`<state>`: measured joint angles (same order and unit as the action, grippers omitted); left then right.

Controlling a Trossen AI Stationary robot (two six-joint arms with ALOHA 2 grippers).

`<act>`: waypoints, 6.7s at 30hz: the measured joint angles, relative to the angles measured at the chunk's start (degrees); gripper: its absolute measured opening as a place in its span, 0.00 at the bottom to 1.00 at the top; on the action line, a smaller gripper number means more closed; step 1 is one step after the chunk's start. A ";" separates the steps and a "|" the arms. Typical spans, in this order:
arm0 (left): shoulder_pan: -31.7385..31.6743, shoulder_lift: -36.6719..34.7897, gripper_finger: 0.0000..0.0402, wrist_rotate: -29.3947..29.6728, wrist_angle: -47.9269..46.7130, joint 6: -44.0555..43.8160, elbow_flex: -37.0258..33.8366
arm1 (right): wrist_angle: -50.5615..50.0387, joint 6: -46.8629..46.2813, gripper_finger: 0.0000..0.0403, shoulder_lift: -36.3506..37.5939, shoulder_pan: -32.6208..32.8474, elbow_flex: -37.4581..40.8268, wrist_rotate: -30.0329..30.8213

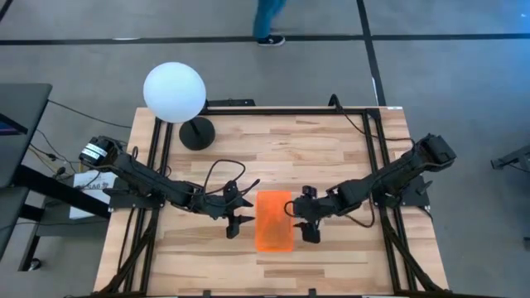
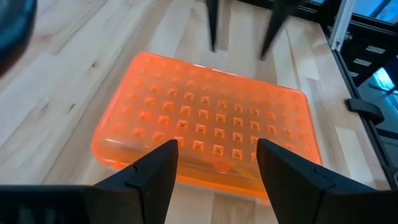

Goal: Pick & place school supplies into a supply box
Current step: Close the supply box cover

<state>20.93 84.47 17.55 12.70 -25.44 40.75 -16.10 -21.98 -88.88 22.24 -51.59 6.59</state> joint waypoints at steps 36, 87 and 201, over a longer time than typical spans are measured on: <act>2.41 0.00 0.53 0.84 -2.64 -6.71 -0.02 | 14.29 -0.99 0.59 -10.23 -1.36 1.62 -0.41; -0.74 0.00 0.53 8.89 -4.86 0.27 -0.02 | 10.96 7.32 0.35 -2.80 -10.26 1.73 2.85; -9.60 9.64 0.53 0.86 -3.63 4.82 0.68 | 14.73 18.95 0.25 -7.79 -11.41 6.60 0.21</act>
<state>11.33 94.11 18.41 9.08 -20.62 41.43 -1.37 -3.03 -96.67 10.83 -44.99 6.80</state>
